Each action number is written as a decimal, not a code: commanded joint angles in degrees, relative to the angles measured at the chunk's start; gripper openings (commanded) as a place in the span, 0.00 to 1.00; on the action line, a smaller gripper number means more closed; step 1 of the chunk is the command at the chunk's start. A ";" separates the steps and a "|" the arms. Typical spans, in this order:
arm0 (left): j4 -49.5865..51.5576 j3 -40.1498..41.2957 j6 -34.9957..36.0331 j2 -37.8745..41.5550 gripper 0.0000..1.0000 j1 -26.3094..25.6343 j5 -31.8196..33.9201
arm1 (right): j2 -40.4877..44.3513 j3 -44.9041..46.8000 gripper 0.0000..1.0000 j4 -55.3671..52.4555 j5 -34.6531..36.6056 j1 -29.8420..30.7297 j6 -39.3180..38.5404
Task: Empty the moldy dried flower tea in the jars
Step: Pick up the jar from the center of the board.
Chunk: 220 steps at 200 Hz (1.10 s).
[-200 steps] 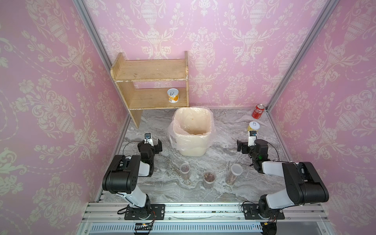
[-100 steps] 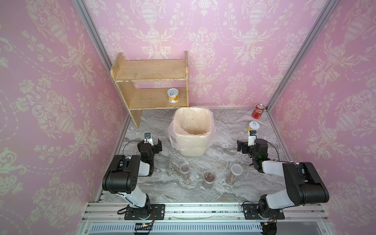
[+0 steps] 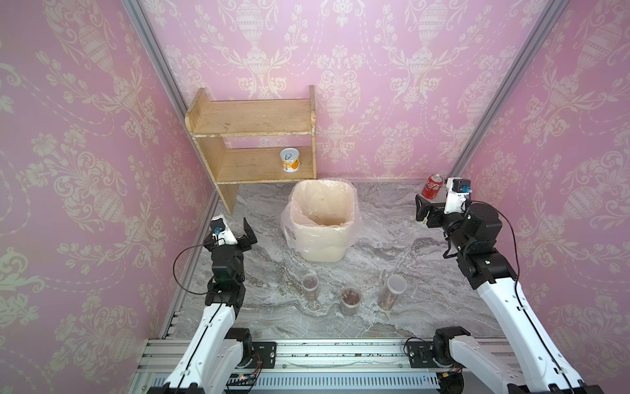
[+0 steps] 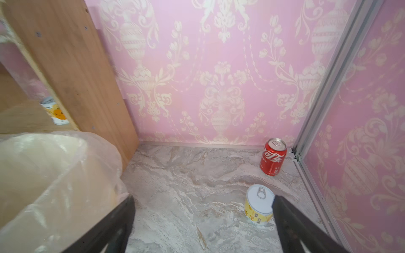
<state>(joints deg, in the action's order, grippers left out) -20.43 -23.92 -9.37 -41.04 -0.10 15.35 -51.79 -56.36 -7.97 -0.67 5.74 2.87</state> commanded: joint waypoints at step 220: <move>40.91 -1.21 -22.15 11.94 0.99 -1.26 -35.90 | -49.38 -39.96 1.00 -44.81 -3.55 55.81 -2.16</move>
<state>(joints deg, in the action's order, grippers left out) 23.07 -26.04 -30.61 -28.53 -0.97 -17.91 -98.08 -93.27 -49.76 -3.05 60.84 0.43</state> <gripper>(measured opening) 0.993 0.998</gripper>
